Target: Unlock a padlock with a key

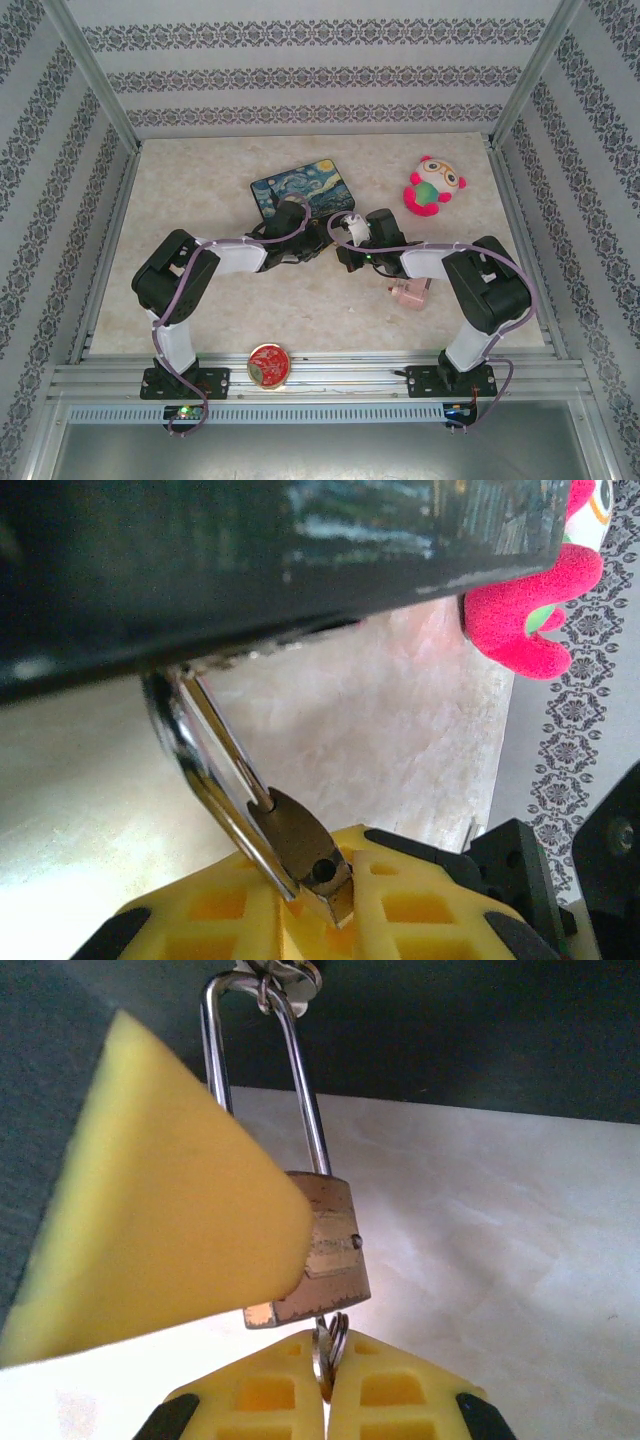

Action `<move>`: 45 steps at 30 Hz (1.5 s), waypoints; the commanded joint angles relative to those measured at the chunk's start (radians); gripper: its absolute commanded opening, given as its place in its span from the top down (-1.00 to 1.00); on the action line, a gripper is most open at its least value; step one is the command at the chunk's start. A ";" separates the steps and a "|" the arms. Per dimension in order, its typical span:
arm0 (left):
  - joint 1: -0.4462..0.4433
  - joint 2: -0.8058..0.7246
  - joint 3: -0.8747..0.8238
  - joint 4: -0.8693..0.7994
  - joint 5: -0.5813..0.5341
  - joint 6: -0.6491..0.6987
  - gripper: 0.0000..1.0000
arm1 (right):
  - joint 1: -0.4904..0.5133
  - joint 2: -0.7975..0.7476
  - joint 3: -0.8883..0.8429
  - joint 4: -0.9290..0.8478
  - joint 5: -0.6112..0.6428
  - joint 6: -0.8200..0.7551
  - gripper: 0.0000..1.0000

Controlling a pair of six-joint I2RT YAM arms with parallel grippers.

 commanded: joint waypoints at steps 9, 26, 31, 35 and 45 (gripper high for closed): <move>-0.017 -0.035 -0.047 0.007 -0.008 -0.011 0.20 | -0.009 0.044 0.092 0.083 -0.125 0.099 1.00; -0.022 -0.267 -0.161 0.002 -0.163 0.062 -0.99 | -0.008 0.112 0.074 0.167 -0.094 0.300 0.95; -0.023 -0.386 -0.203 -0.046 -0.288 0.136 -0.99 | 0.006 0.135 0.067 0.194 -0.066 0.333 0.87; -0.022 -0.483 -0.231 -0.112 -0.398 0.205 -0.99 | 0.014 0.158 0.071 0.199 -0.049 0.346 0.81; 0.014 -0.670 -0.339 -0.167 -0.551 0.320 -0.99 | 0.017 0.187 0.084 0.210 -0.030 0.381 0.68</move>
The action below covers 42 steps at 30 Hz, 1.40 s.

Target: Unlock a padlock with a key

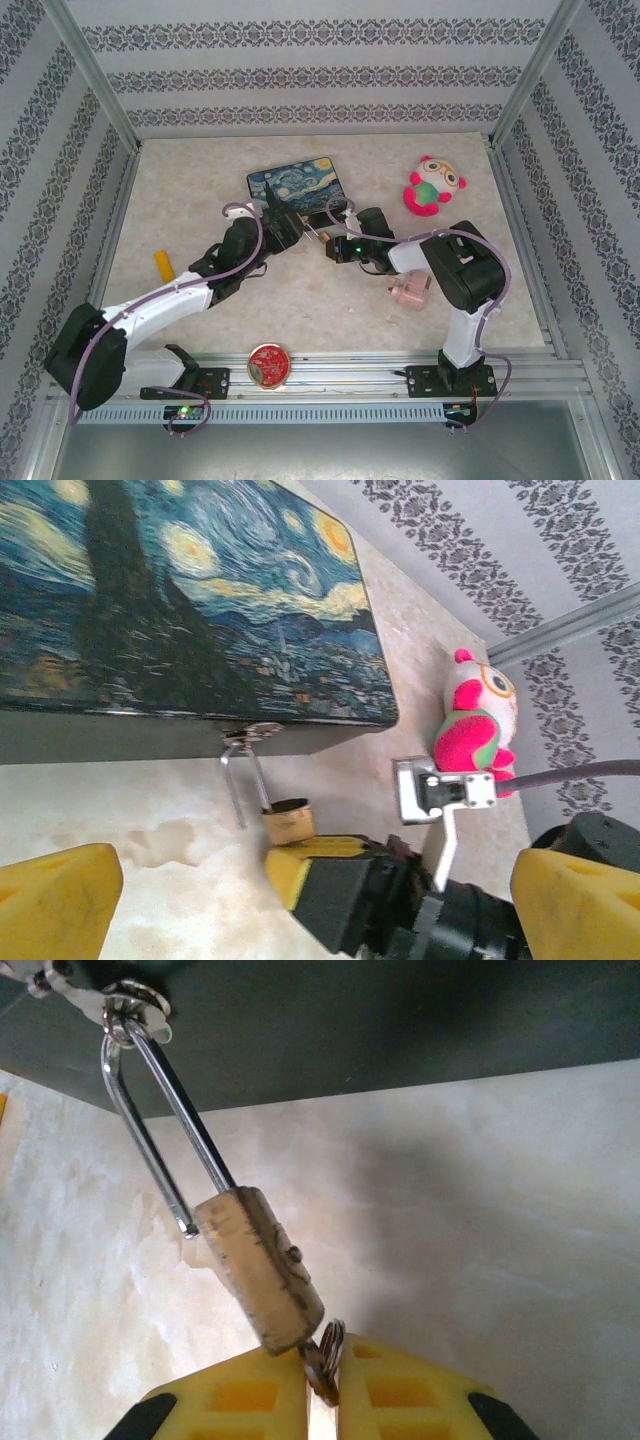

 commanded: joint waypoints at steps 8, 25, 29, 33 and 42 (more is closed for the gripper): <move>0.050 -0.142 -0.047 -0.116 -0.144 0.167 -0.99 | 0.009 -0.001 0.011 0.023 0.038 0.036 0.59; 0.119 -0.164 -0.028 -0.166 -0.114 0.252 -0.99 | 0.033 -0.175 0.005 -0.137 0.111 0.011 0.38; 0.123 -0.142 -0.007 -0.168 -0.096 0.265 -0.99 | 0.064 -0.192 0.076 -0.308 0.203 -0.054 0.32; 0.126 -0.130 0.001 -0.165 -0.084 0.258 -0.99 | 0.094 -0.157 0.167 -0.464 0.275 -0.092 0.28; 0.131 -0.125 -0.004 -0.171 -0.085 0.237 -0.99 | 0.099 -0.052 0.274 -0.539 0.224 -0.120 0.12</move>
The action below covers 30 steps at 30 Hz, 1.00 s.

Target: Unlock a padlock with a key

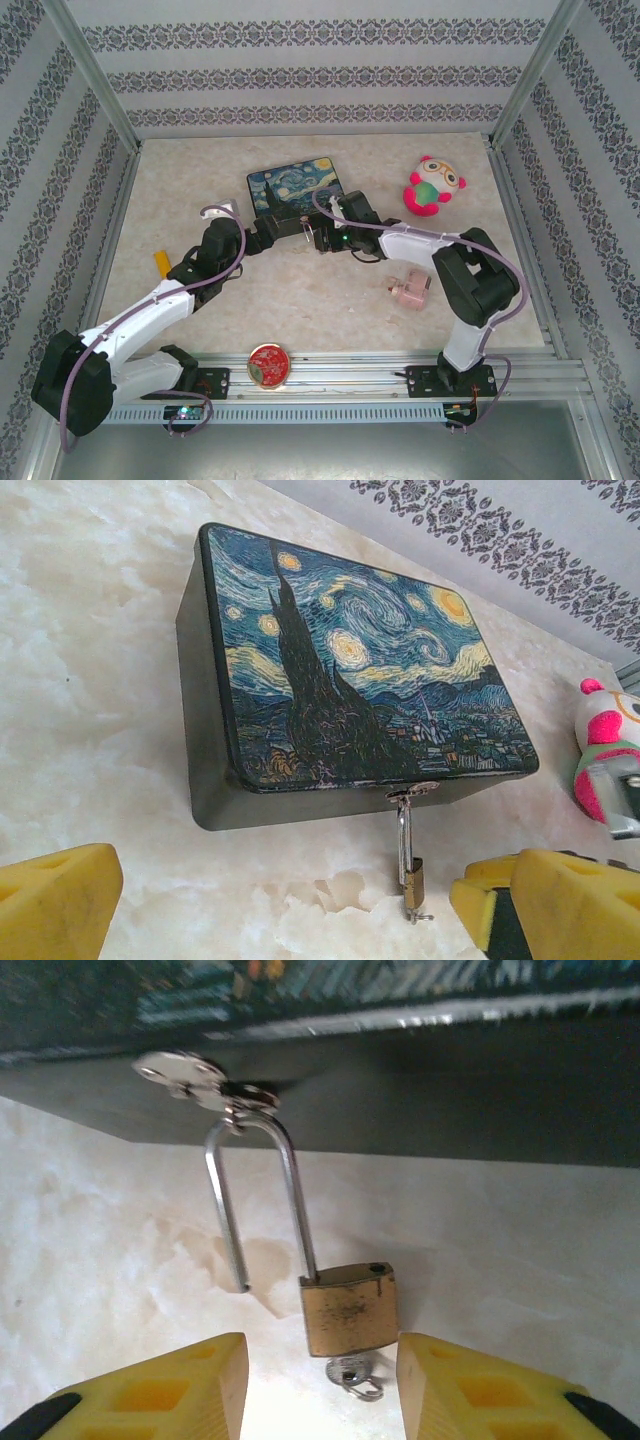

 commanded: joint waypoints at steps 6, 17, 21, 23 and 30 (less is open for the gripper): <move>0.027 0.006 0.020 -0.025 0.010 -0.014 -0.99 | -0.003 0.078 0.079 -0.086 -0.018 -0.041 0.05; 0.047 0.008 0.005 -0.018 0.037 -0.041 -0.99 | -0.004 0.140 0.140 -0.117 -0.020 -0.061 0.03; 0.052 0.007 0.005 -0.017 0.046 -0.045 -0.99 | -0.001 0.159 0.156 -0.131 -0.011 -0.069 0.04; 0.052 0.007 0.005 -0.015 0.049 -0.047 -0.99 | 0.002 0.166 0.162 -0.141 0.008 -0.076 0.04; 0.055 0.016 0.005 -0.007 0.059 -0.053 -0.99 | 0.010 0.193 0.186 -0.166 0.052 -0.093 0.05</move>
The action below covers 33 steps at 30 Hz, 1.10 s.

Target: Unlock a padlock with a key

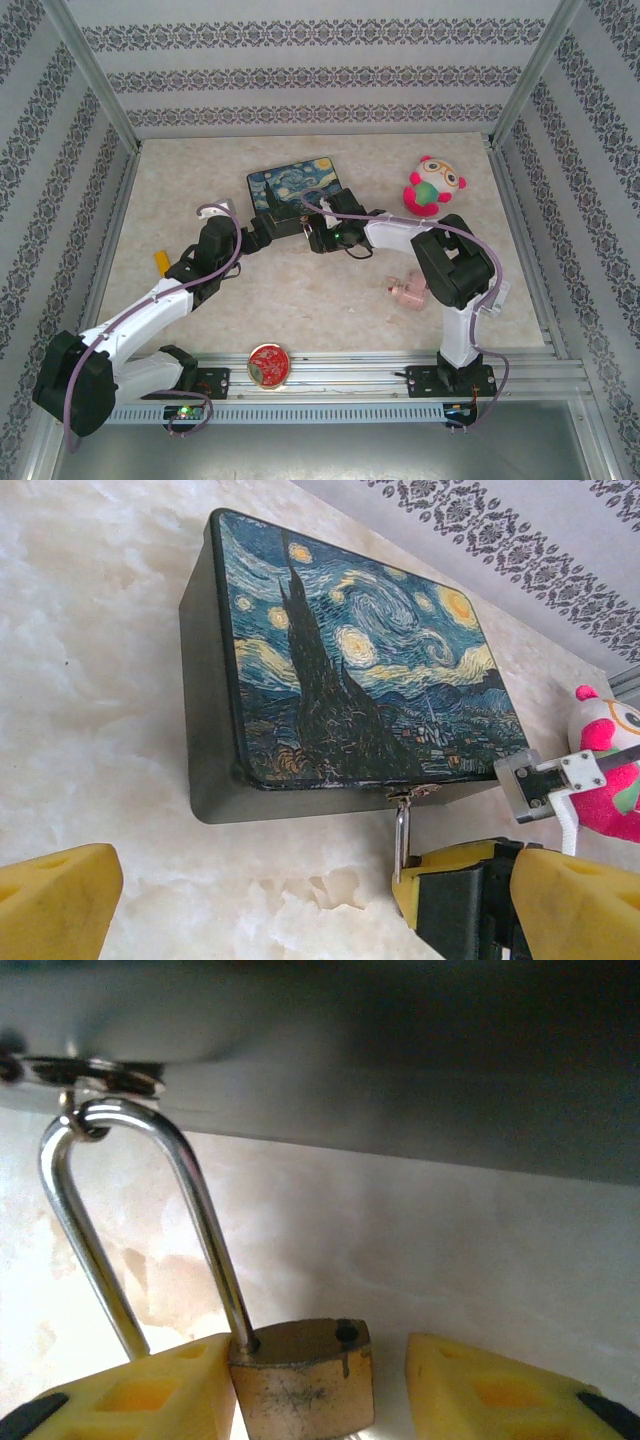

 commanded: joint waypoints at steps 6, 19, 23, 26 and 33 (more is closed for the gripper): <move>0.016 0.015 0.007 0.004 0.010 -0.015 -0.99 | 0.040 0.047 0.046 -0.060 0.098 -0.036 0.07; 0.018 -0.001 -0.003 0.006 0.020 -0.013 -0.99 | 0.067 -0.042 -0.055 -0.020 0.161 0.115 0.78; 0.016 -0.011 -0.001 -0.005 0.009 -0.011 -0.99 | 0.067 -0.082 -0.103 0.002 0.150 0.200 0.92; 0.005 -0.028 0.005 -0.029 -0.028 -0.017 -0.99 | 0.066 -0.110 -0.138 0.030 0.118 0.254 0.97; -0.155 -0.079 0.030 -0.086 -0.351 0.058 -0.99 | 0.068 -0.188 -0.277 0.129 0.089 0.402 1.00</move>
